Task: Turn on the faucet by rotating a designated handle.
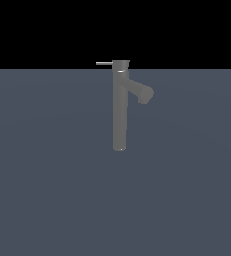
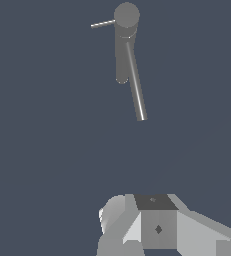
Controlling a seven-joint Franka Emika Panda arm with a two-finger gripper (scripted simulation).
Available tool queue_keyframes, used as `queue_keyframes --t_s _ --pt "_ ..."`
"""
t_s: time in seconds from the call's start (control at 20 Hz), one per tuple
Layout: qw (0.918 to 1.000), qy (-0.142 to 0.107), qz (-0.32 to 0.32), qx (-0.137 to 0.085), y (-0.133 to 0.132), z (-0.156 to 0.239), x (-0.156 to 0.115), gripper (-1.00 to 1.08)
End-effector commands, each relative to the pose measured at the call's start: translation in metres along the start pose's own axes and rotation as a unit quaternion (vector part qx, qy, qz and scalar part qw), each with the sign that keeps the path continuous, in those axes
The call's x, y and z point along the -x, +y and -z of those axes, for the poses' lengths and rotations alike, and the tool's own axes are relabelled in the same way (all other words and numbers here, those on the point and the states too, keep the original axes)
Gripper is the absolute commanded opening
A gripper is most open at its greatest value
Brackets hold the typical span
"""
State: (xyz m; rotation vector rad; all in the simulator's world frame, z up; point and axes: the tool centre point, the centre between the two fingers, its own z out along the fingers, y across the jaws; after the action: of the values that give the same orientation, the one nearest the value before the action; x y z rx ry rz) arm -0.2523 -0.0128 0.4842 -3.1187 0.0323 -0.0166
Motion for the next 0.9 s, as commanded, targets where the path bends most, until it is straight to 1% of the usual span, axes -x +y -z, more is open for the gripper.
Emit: queue_keyframes --t_s 0.0,0.2,0.4,0.6,0.85 --pt "1.0000 0.000 0.000 0.000 0.000 0.000 0.000 -1.00" --pt "1.0000 0.000 0.001 0.000 0.000 -0.002 -0.004 -1.00" --pt "1.0000 0.000 0.005 0.001 -0.001 -0.010 -0.015 -1.00" --pt "0.9999 -0.001 0.011 0.001 -0.003 -0.022 -0.032 -1.00" --pt "0.9998 -0.001 0.022 0.002 -0.007 -0.042 -0.063 -1.00"
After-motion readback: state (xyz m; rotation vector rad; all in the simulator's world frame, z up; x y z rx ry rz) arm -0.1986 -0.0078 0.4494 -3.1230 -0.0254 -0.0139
